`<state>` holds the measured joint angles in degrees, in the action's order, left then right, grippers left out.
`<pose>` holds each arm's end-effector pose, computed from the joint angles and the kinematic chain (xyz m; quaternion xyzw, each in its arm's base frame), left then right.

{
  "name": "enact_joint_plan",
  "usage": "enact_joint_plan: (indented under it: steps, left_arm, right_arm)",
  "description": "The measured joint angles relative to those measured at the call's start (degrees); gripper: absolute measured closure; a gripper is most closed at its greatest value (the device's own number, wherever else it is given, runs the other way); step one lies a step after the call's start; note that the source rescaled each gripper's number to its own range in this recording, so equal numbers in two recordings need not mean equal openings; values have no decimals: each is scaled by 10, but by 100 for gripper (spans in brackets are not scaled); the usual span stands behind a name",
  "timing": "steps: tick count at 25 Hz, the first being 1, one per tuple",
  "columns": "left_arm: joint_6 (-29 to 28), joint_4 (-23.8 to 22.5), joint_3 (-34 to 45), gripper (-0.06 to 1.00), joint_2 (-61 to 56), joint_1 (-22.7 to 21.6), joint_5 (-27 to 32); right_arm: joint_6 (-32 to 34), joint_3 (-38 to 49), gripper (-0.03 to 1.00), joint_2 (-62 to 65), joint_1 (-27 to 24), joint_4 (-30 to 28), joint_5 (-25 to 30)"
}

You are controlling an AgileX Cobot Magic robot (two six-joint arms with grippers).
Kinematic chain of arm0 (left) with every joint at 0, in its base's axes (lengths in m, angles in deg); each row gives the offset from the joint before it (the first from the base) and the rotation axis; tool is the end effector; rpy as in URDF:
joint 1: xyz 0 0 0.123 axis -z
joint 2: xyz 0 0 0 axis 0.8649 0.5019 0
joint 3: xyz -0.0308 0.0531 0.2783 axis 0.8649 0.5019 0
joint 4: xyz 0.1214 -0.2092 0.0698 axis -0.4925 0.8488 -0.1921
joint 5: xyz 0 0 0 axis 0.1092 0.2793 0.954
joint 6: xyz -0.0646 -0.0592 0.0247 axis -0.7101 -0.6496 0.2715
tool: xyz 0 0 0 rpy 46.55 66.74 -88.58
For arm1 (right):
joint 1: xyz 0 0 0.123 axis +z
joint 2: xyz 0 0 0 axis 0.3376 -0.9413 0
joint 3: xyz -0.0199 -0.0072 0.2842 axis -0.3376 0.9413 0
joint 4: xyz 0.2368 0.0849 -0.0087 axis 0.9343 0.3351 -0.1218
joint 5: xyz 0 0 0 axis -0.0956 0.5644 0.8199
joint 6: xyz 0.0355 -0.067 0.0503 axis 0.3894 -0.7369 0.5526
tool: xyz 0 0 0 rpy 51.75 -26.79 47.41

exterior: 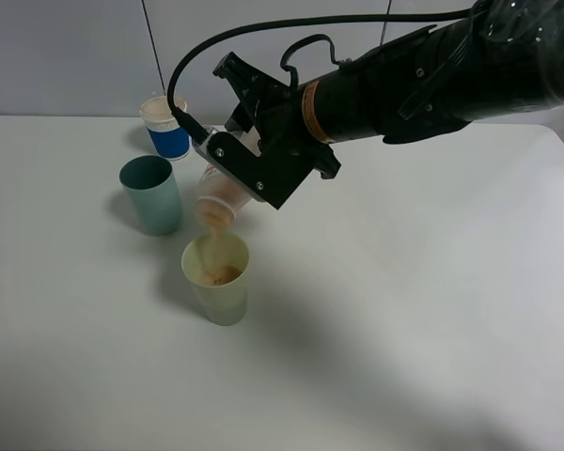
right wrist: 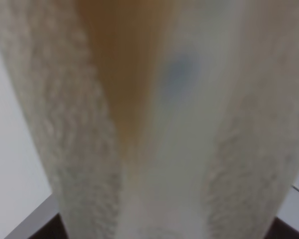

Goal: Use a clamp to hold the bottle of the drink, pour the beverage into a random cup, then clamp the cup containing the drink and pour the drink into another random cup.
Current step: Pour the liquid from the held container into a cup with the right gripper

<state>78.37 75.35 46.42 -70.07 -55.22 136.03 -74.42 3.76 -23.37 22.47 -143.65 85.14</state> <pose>-0.0071 0.0021 0.2811 0.0199 0.8478 -0.0209 0.5295 0.2858 0.2632 0.2189 -0.8729 0.1337 -0.2801 0.3764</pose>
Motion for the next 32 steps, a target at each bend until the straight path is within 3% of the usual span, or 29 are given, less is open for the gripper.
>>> enact_joint_plan:
  steps: [32]
  left_arm:
    - [0,0,0,-1,0,0,0]
  right_arm:
    - [-54,-2,97,0,7,-4,-39]
